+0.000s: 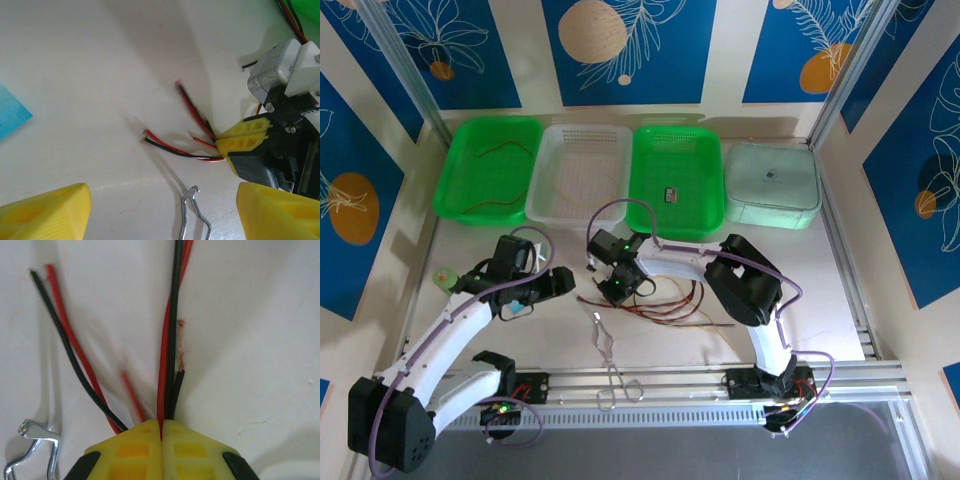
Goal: Untangle the cables
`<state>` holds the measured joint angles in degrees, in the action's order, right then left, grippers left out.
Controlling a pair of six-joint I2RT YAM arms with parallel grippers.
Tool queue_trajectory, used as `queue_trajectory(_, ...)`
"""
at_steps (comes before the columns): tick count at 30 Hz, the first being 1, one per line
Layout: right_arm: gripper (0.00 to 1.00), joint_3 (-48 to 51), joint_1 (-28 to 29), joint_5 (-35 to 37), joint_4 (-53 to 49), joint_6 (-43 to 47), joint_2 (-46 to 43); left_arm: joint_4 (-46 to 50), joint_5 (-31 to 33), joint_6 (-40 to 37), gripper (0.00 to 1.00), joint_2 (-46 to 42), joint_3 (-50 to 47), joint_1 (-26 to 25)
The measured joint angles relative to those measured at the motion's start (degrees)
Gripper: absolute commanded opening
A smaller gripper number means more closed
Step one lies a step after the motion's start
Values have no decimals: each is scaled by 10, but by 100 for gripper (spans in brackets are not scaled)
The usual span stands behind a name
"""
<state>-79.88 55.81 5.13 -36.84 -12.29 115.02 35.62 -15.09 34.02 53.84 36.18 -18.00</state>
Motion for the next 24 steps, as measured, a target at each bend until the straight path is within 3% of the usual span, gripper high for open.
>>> queue_trajectory(7, 2, 7, 0, 19, -3, 3, -41, 25, -2, 0, 76, 0, 31, 0)
queue_trajectory(17, 0, 34, -30, 28, 15, 3, -195, 43, -41, 1, 76, -2, 140, 0)
queue_trajectory(24, 0, 47, -60, 48, 30, 1, -308, 109, -74, -27, 77, 37, 300, 2)
